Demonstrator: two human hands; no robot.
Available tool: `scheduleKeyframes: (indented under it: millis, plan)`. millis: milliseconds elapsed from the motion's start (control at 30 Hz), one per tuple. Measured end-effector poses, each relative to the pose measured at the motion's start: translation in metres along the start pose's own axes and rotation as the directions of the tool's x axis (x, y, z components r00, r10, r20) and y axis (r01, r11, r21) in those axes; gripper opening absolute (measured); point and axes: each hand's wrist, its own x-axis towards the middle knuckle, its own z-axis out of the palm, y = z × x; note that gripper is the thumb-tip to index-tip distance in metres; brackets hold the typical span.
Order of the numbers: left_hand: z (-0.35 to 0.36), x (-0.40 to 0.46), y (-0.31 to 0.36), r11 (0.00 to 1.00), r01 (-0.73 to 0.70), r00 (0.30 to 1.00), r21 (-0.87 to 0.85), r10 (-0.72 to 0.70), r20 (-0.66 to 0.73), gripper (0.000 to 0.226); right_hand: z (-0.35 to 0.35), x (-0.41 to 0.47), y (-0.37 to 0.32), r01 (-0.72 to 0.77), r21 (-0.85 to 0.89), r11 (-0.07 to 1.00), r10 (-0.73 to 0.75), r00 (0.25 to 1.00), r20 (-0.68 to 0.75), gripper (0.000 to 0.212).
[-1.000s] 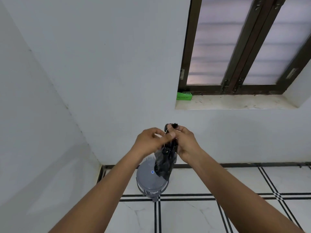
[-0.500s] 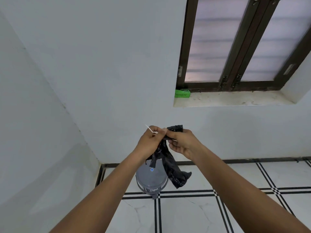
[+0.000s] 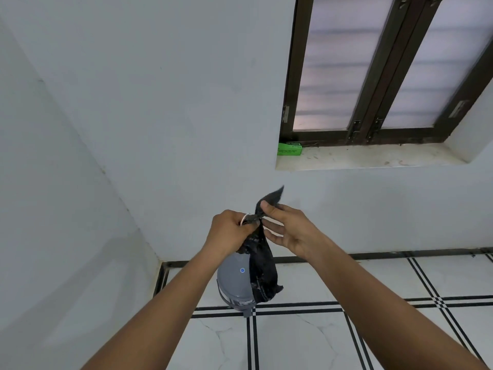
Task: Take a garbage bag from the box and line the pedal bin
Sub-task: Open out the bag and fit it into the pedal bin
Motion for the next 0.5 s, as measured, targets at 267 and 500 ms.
scheduleKeyframes:
  millis: [267,500]
  plan:
    - [-0.003,-0.002,-0.003,0.922,0.127,0.988,-0.367,-0.084,0.13,0.063,0.011,0.001,0.006,-0.007,-0.049,0.999,0.007,1.0,-0.009,0.028]
    - [-0.008,0.002,0.0,0.684,0.325,0.946,-0.654,-0.221,0.238,0.036,0.007,0.001,0.004,0.029,-0.026,0.999,-0.027,0.998,0.061,0.03]
